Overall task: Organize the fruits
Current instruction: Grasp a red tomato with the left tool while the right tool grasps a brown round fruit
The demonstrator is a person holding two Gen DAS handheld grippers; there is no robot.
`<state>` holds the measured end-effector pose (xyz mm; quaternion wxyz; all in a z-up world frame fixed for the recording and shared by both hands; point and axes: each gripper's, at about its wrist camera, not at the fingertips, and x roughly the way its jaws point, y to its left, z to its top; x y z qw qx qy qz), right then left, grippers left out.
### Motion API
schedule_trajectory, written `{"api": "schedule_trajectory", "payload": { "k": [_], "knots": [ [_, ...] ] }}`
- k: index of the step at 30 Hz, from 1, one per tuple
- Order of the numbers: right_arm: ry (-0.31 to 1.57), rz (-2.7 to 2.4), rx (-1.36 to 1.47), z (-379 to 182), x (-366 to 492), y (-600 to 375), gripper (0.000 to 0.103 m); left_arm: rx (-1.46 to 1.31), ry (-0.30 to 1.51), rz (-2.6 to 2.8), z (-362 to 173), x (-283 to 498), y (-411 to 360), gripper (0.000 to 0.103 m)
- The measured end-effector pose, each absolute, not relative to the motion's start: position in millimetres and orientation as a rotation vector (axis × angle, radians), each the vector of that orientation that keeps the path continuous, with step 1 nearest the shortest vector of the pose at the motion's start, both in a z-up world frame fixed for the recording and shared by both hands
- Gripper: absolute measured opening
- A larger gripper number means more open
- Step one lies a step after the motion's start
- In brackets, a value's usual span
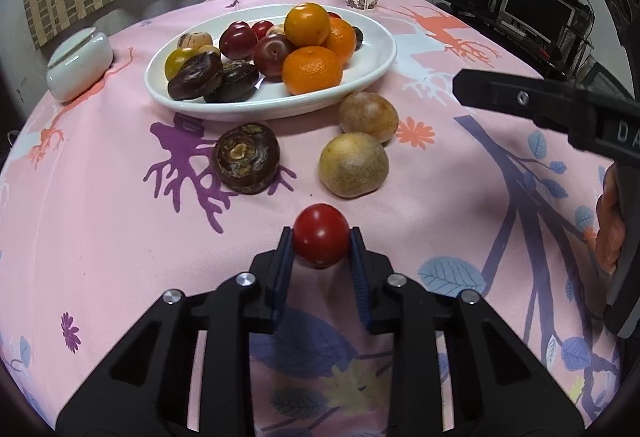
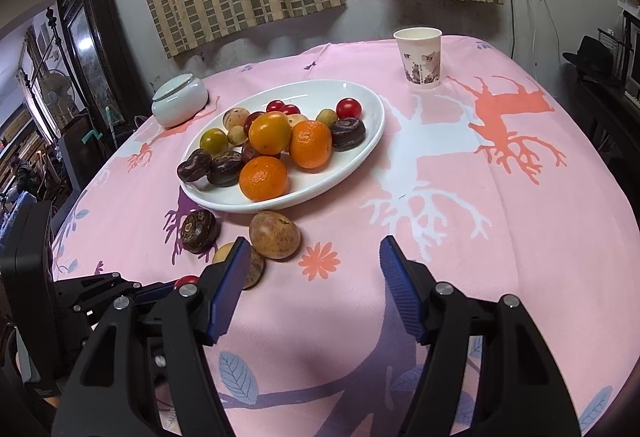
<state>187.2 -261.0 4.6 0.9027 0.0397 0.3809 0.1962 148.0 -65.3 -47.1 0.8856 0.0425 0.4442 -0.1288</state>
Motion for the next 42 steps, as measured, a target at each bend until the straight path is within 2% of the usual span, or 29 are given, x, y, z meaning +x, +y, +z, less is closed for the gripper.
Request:
{"api": "schedule_trajectory", "payload": {
  "k": [13, 30, 35, 39, 42],
  "knots": [
    [0.810, 0.445, -0.011, -4, 181, -241, 0.067, -0.004, 0.916, -0.193, -30, 151, -28, 0.028],
    [0.963, 0.551, -0.084, -27, 187, -184, 0.067, -0.047, 0.913, -0.200, -25, 153, -12, 0.028],
    [0.978, 0.533, -0.132, -32, 193, -172, 0.055, -0.055, 0.923, -0.201, -28, 155, -11, 0.028],
    [0.977, 0.509, -0.186, -34, 197, -162, 0.054, -0.064, 0.930, -0.203, -28, 155, -10, 0.028],
    [0.970, 0.484, -0.210, -35, 197, -157, 0.041, -0.064, 0.931, -0.201, -29, 156, -10, 0.028]
  ]
}}
